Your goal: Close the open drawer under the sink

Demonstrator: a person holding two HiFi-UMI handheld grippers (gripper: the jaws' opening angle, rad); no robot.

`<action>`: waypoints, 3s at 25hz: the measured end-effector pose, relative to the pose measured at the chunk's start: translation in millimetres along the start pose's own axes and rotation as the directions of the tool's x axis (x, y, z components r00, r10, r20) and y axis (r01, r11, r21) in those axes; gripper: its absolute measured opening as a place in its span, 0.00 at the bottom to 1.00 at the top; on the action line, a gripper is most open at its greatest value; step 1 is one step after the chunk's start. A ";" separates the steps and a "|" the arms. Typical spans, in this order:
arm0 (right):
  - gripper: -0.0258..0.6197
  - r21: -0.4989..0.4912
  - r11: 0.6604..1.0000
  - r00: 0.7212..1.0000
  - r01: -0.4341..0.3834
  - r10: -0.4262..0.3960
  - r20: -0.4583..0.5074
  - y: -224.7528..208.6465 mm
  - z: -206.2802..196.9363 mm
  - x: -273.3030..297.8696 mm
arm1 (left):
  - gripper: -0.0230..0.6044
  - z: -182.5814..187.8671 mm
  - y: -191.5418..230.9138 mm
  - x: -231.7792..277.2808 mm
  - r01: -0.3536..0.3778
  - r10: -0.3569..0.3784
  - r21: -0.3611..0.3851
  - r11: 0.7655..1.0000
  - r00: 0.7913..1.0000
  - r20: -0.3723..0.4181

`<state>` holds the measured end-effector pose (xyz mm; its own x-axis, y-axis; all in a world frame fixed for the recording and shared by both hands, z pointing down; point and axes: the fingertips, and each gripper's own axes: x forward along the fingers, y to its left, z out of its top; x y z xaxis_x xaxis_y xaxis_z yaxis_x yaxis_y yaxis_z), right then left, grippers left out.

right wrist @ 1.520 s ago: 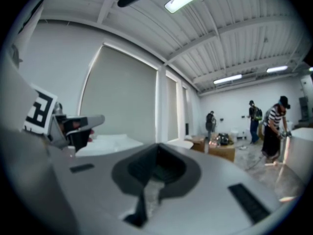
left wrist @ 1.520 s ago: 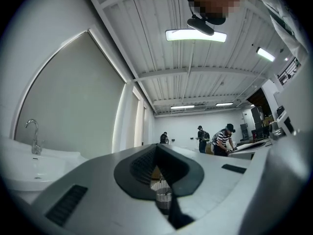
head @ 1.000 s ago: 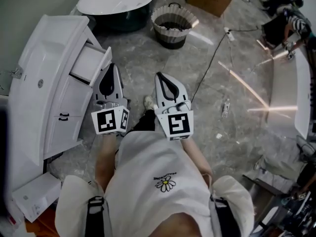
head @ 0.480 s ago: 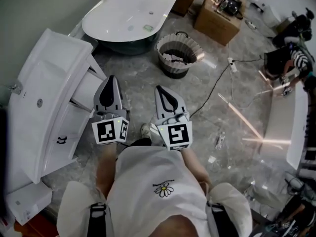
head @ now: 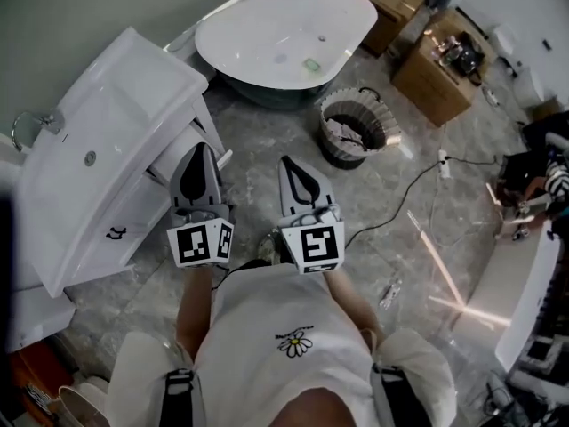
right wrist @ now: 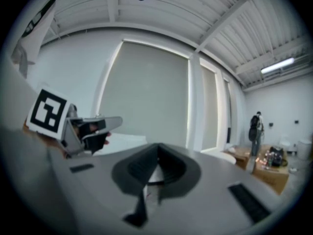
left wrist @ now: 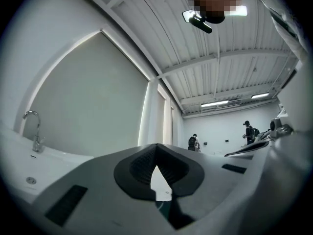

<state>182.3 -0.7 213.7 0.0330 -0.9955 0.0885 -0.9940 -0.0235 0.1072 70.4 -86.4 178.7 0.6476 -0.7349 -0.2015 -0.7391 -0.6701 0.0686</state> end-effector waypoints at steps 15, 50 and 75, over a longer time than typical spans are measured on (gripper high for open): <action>0.09 -0.011 0.895 0.893 -0.447 0.447 0.045 44.5 31.1 99.1 | 0.07 22.7 74.9 -34.1 -0.539 0.538 0.048 0.841 0.842 0.029; 0.09 -0.002 0.817 0.816 -0.577 0.576 0.040 128.0 -8.0 140.3 | 0.07 -12.6 146.4 -111.9 -0.692 0.708 0.213 0.690 0.706 -0.002; 0.09 0.020 0.776 0.774 -0.631 0.631 -0.043 203.1 -199.4 174.2 | 0.07 -201.4 205.1 -160.9 -0.787 0.793 0.098 0.609 0.608 -0.049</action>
<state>7.1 -160.6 448.3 -0.5972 -0.7818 0.1792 -0.7939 0.6080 0.0071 -148.0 -126.6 421.9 -0.1832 -0.9829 -0.0200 -0.9780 0.1801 0.1049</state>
